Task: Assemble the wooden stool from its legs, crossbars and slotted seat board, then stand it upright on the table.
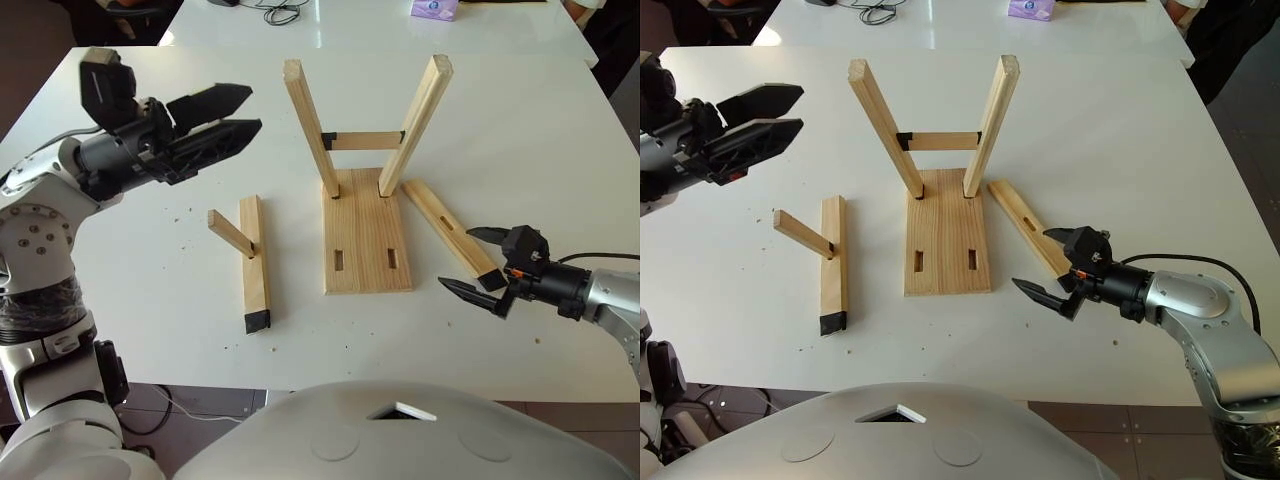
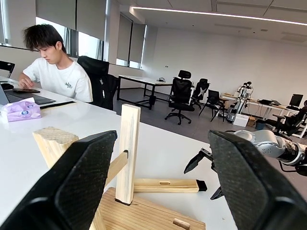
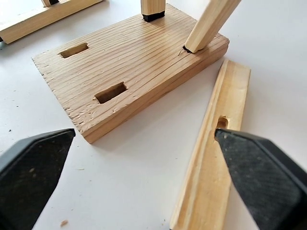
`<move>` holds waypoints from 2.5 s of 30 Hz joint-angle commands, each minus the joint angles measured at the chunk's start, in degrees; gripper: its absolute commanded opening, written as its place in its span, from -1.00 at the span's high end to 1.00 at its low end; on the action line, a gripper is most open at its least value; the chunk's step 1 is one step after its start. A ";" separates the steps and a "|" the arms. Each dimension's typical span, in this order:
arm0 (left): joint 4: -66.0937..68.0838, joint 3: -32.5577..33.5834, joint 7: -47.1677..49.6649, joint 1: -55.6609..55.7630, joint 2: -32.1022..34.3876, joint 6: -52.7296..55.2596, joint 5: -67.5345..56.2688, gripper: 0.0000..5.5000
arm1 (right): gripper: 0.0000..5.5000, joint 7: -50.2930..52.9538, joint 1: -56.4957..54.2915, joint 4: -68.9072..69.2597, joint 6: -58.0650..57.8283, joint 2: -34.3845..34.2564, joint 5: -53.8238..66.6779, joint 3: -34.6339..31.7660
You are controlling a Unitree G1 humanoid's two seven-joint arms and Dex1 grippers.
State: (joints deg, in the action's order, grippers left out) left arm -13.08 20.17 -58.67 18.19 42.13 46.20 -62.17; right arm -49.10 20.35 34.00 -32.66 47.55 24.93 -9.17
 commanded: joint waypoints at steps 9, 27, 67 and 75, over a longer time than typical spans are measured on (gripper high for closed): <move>10.42 -17.17 -5.61 -12.76 -6.13 -12.37 17.52 -0.28 | -0.96 -1.51 -0.45 0.82 -1.68 1.06 1.12 0.15; -18.71 -4.99 7.53 -4.58 1.60 6.01 -10.28 -0.28 | -0.96 1.49 1.44 3.13 -1.40 -0.75 2.31 -0.74; -14.82 -12.65 -5.15 -35.89 18.63 -13.15 33.39 -0.28 | -0.96 7.03 8.92 7.04 -0.58 -4.22 0.85 -0.51; -27.14 -3.31 14.64 -31.08 15.04 18.81 27.34 -0.28 | -0.96 9.31 14.55 9.62 0.07 -6.62 0.58 -2.54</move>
State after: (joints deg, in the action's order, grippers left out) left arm -38.26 14.89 -50.90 -18.64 59.82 54.85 -32.32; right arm -40.91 33.07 41.99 -33.48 41.91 26.08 -10.63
